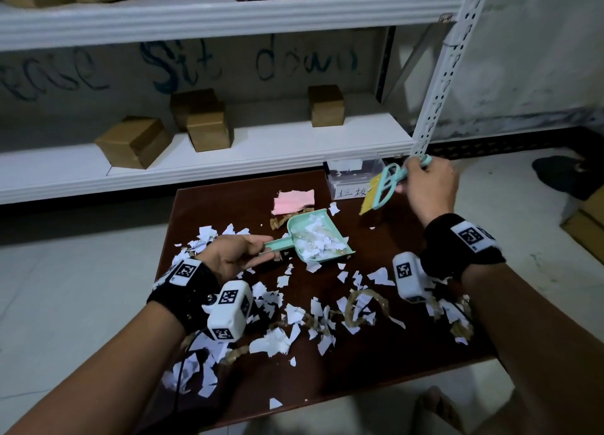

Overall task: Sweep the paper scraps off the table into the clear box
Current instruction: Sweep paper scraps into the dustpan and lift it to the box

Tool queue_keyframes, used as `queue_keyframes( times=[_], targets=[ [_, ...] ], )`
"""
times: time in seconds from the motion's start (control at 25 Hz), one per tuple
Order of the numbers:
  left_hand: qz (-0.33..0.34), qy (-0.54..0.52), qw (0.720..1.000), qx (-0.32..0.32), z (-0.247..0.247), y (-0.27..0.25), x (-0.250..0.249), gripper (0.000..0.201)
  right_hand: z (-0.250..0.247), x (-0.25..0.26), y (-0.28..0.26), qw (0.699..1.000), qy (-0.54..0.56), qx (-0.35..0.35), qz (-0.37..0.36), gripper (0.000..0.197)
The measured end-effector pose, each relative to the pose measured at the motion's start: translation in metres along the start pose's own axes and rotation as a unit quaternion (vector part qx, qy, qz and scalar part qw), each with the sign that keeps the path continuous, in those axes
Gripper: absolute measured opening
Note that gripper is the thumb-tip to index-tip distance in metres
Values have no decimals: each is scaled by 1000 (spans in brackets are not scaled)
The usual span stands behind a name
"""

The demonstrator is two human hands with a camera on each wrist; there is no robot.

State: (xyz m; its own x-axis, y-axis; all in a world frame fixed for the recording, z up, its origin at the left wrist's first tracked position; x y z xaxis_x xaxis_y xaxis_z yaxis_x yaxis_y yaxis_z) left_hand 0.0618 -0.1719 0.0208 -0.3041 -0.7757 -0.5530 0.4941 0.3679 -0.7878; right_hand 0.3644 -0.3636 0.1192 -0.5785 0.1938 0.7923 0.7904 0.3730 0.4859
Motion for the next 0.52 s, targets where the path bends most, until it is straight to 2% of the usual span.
queue_keyframes(
  times=[0.08, 0.24, 0.52],
  targets=[
    [24, -23, 999, -11, 2, -2, -10, 29, -5, -6, 3, 1000, 10, 0, 20, 32],
    [41, -42, 998, 7, 22, -7, -36, 35, -16, -13, 6, 999, -12, -3, 30, 35],
    [20, -31, 998, 49, 97, 8, -90, 32, -29, -34, 20, 998, 0, -20, 58, 32]
  ],
)
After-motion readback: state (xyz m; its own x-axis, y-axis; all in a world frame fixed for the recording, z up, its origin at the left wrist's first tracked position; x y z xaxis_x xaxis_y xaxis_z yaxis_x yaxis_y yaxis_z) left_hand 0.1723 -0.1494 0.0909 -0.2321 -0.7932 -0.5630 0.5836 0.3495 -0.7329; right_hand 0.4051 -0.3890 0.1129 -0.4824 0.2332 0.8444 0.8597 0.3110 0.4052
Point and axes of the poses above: each hand's wrist, its own y-axis towards the middle knuckle, its own z-axis out of the palm, x = y × z, the point moved 4 cm from there along y, towards the middle knuckle, and after that the axes turned 15 degrees about -z, right-handed, at the moved point
